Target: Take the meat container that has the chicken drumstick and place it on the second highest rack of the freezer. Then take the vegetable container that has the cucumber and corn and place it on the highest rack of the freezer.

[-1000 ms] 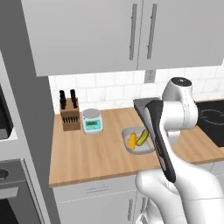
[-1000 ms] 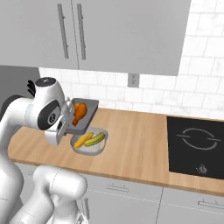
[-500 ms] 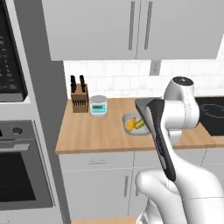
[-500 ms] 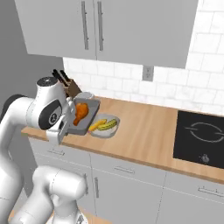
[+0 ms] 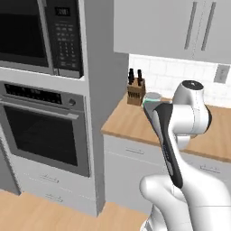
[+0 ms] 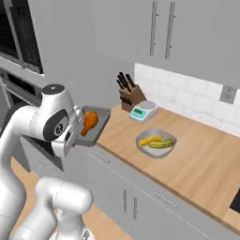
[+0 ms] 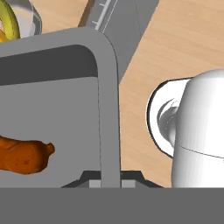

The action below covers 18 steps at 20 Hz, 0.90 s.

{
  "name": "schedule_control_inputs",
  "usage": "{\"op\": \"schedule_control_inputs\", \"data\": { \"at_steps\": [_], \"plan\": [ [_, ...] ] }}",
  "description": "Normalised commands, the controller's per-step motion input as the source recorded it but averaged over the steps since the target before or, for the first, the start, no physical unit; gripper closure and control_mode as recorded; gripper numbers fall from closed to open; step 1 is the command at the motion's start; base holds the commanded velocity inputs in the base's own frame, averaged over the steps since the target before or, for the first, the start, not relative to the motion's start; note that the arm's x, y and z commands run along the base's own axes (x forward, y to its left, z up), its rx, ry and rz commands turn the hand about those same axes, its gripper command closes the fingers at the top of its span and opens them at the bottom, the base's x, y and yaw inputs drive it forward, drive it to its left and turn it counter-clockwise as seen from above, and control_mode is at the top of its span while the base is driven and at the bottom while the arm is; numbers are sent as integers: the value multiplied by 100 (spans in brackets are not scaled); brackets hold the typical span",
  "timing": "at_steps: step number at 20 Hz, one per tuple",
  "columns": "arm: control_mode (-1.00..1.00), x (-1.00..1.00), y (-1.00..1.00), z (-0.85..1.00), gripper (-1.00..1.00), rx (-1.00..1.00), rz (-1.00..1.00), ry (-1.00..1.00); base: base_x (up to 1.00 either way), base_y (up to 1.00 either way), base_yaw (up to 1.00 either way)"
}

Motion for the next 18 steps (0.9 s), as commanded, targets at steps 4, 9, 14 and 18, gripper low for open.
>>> {"op": "schedule_control_inputs", "data": {
  "at_steps": [4,9,14,18],
  "plan": [
    [100,0,0,0,100,0,0,0,-1,0,77],
    [100,0,0,0,100,0,0,0,0,0,76],
    [100,0,0,0,100,0,0,0,0,19,52],
    [100,0,0,0,100,0,0,0,2,27,43]
  ]
}}
